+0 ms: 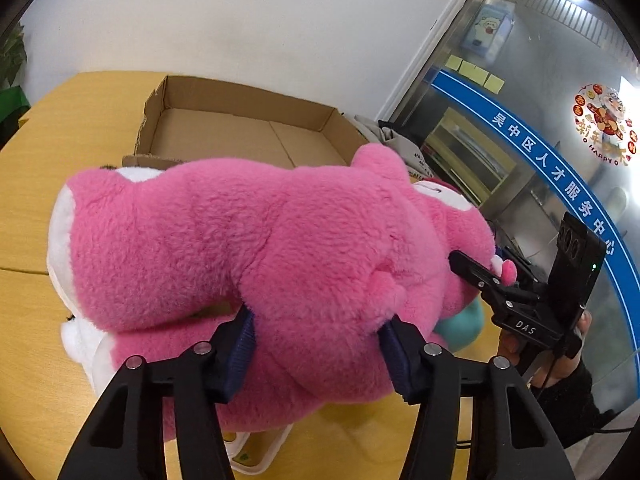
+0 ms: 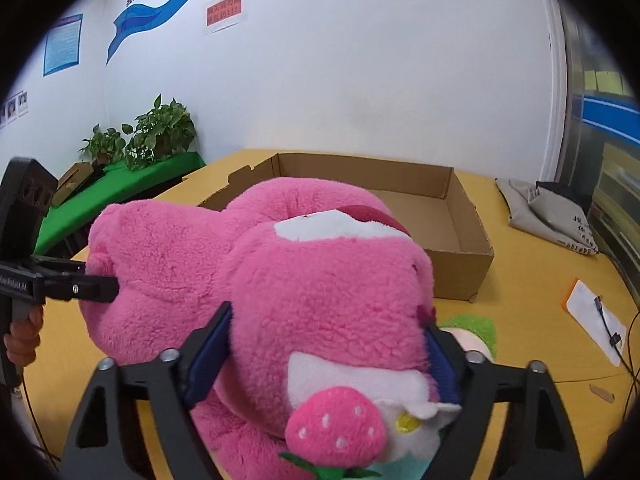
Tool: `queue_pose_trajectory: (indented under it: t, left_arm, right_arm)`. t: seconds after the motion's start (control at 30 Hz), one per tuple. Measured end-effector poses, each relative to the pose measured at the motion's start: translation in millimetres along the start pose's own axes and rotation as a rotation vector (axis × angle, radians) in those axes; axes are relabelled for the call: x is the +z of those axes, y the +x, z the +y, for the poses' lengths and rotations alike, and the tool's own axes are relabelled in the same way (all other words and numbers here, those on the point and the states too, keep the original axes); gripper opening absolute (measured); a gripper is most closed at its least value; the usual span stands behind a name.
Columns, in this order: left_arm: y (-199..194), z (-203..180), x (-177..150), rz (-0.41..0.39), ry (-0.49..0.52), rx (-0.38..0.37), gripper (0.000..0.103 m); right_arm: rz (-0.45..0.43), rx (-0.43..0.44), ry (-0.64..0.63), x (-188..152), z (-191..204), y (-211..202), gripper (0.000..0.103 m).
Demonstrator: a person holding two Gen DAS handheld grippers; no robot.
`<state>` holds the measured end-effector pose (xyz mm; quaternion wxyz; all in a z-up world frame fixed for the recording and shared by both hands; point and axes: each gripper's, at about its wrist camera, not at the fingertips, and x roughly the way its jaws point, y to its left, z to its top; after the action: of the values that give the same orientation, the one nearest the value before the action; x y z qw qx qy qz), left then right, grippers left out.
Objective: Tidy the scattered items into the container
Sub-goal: 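Close both tools on the pink bear plush from either side, then lift the pink bear with both tools and lower it into the box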
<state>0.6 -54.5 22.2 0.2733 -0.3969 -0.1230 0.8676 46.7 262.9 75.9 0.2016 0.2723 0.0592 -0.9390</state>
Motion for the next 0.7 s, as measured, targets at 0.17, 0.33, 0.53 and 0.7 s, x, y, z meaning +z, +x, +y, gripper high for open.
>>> queue_pose_trajectory:
  t: [0.17,0.33,0.53,0.7]
  left_arm:
    - [-16.2,-12.6,7.8,-0.032,0.018,0.003,0.048]
    - [-38.4,-22.7,39.8,-0.108,0.066,-0.001,0.046]
    - [-32.6,-14.1,124.1,-0.177,0.139,0.011,0.046]
    - [14.4,-0.3,219.3,-0.15,0.137,0.008,0.046]
  right_arm:
    - [-0.055,-0.009,0.03,4.9,1.1,-18.8,0.057]
    - [-0.142,-0.008,0.048,30.7,-2.4,-36.4,0.055]
    - [-0.253,-0.03,0.027,99.8,-21.1,-27.6,0.055]
    - [-0.254,-0.042,0.06,165.6,-63.0,26.9,0.055]
